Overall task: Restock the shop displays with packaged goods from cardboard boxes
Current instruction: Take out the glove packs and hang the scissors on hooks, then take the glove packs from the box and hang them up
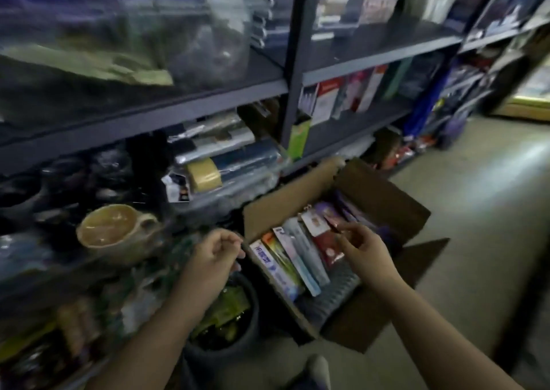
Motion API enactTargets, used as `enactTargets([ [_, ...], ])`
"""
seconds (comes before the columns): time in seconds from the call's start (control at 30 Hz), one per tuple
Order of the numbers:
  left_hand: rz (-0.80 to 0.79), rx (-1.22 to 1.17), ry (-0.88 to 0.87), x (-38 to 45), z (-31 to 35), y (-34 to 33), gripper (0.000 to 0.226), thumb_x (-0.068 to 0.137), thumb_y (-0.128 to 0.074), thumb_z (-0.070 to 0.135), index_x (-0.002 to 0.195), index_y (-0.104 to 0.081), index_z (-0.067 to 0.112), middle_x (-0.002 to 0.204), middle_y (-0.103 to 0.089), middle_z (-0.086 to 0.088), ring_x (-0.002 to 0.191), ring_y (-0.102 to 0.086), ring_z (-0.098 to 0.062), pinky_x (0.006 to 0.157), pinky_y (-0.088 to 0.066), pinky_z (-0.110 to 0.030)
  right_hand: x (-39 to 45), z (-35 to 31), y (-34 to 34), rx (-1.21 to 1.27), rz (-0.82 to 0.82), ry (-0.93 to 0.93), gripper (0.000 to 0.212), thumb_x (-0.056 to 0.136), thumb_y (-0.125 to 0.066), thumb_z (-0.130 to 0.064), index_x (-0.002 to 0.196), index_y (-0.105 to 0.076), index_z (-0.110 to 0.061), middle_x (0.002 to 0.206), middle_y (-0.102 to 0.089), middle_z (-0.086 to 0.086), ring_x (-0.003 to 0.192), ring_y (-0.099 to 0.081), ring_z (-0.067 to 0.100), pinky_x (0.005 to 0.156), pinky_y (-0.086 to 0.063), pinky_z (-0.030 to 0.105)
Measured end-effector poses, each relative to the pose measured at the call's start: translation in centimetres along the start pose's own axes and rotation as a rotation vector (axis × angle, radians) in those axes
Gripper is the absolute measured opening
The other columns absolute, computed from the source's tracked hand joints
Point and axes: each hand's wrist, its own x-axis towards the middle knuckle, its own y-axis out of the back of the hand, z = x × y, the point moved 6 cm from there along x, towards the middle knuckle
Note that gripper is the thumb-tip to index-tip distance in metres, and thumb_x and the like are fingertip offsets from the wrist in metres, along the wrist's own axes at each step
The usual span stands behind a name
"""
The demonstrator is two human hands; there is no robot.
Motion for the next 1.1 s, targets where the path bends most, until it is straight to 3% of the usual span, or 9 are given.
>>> enactTargets([
  [0.07, -0.028, 0.026, 0.027, 1.5, -0.6, -3.5, 0.016, 0.098, -0.048, 0.019, 0.086, -0.058, 0.017, 0.079, -0.063, -0.004, 0.068, -0.06, -0.018, 0.073, -0.05, -0.037, 1.5, 2.9, 1.8, -0.025, -0.001, -0.06, 0.015, 0.089, -0.066, -0.02, 0.104, -0.063, -0.016, 0.075, -0.064, -0.002, 0.066, -0.06, 0.011, 0.066, -0.046, 0.026],
  [0.23, -0.064, 0.077, 0.079, 7.1, -2.1, -12.1, 0.019, 0.097, -0.05, 0.014, 0.08, -0.055, 0.02, 0.076, -0.063, -0.006, 0.061, -0.056, -0.018, 0.063, -0.044, -0.031, 7.9, 9.6, 5.0, -0.132, -0.079, -0.179, 0.024, 0.087, -0.067, -0.024, 0.11, -0.064, -0.016, 0.093, -0.066, 0.003, 0.092, -0.063, 0.02, 0.083, -0.048, 0.032],
  [0.37, -0.107, 0.081, 0.236, 11.7, -5.2, -19.4, 0.017, 0.1, -0.045, 0.017, 0.085, -0.053, 0.021, 0.083, -0.06, -0.006, 0.071, -0.053, -0.023, 0.065, -0.043, -0.035, 14.3, 14.1, 5.9, -0.288, -0.181, -0.202, 0.028, 0.089, -0.064, -0.024, 0.112, -0.063, -0.007, 0.102, -0.067, 0.011, 0.098, -0.062, 0.027, 0.082, -0.044, 0.031],
  [0.6, -0.087, 0.104, 0.486, 17.3, -10.6, -29.4, 0.008, 0.096, -0.048, 0.016, 0.097, -0.055, 0.013, 0.087, -0.059, -0.009, 0.068, -0.056, -0.017, 0.067, -0.045, -0.029, 23.7, 19.8, 6.3, -0.571, -0.284, -0.162, 0.057, 0.088, -0.065, -0.023, 0.137, -0.04, -0.01, 0.132, -0.045, 0.011, 0.125, -0.044, 0.029, 0.105, -0.04, 0.041],
  [0.7, -0.056, 0.054, 0.55, 19.1, -12.2, -32.4, 0.016, 0.093, -0.057, 0.018, 0.106, -0.053, 0.011, 0.092, -0.059, -0.006, 0.071, -0.059, -0.016, 0.064, -0.045, -0.026, 25.9, 22.0, 4.8, -0.643, -0.389, -0.207, 0.062, 0.088, -0.064, -0.025, 0.14, -0.034, -0.013, 0.136, -0.042, 0.011, 0.126, -0.043, 0.027, 0.104, -0.041, 0.041],
  [0.83, -0.043, -0.002, 0.625, 21.3, -14.7, -35.8, 0.029, 0.09, -0.063, 0.025, 0.113, -0.05, 0.014, 0.097, -0.06, -0.002, 0.092, -0.063, -0.023, 0.084, -0.049, -0.034, 26.9, 25.2, 1.8, -0.678, -0.542, -0.28, 0.068, 0.086, -0.067, -0.033, 0.14, -0.029, -0.016, 0.134, -0.045, 0.012, 0.12, -0.05, 0.029, 0.099, -0.046, 0.044],
  [0.97, -0.036, -0.098, 0.671, 22.6, -16.6, -38.3, 0.031, 0.087, -0.066, 0.03, 0.11, -0.051, 0.017, 0.102, -0.062, -0.003, 0.094, -0.061, -0.021, 0.082, -0.048, -0.031, 28.1, 26.9, 0.2, -0.724, -0.559, -0.278, 0.095, 0.078, -0.07, -0.048, 0.148, -0.011, -0.02, 0.139, -0.042, 0.011, 0.124, -0.047, 0.034, 0.097, -0.045, 0.045],
  [1.03, -0.028, -0.133, 0.676, 23.4, -17.2, -39.0, 0.028, 0.085, -0.069, 0.032, 0.104, -0.055, 0.018, 0.104, -0.066, -0.003, 0.096, -0.064, -0.021, 0.087, -0.052, -0.034, 28.5, 27.4, -0.1, -0.708, -0.536, -0.285, 0.088, 0.083, -0.067, -0.046, 0.147, -0.013, -0.02, 0.135, -0.047, 0.012, 0.119, -0.051, 0.033, 0.093, -0.046, 0.044],
  [1.1, -0.025, -0.142, 0.658, 24.2, -17.4, -39.6, 0.017, 0.084, -0.068, 0.032, 0.094, -0.059, 0.022, 0.102, -0.068, -0.003, 0.095, -0.065, -0.022, 0.091, -0.052, -0.042, 29.1, 27.5, 0.1, -0.747, -0.507, -0.242, 0.062, 0.09, -0.059, -0.041, 0.139, -0.028, -0.018, 0.123, -0.056, 0.011, 0.108, -0.059, 0.03, 0.085, -0.049, 0.041],
])
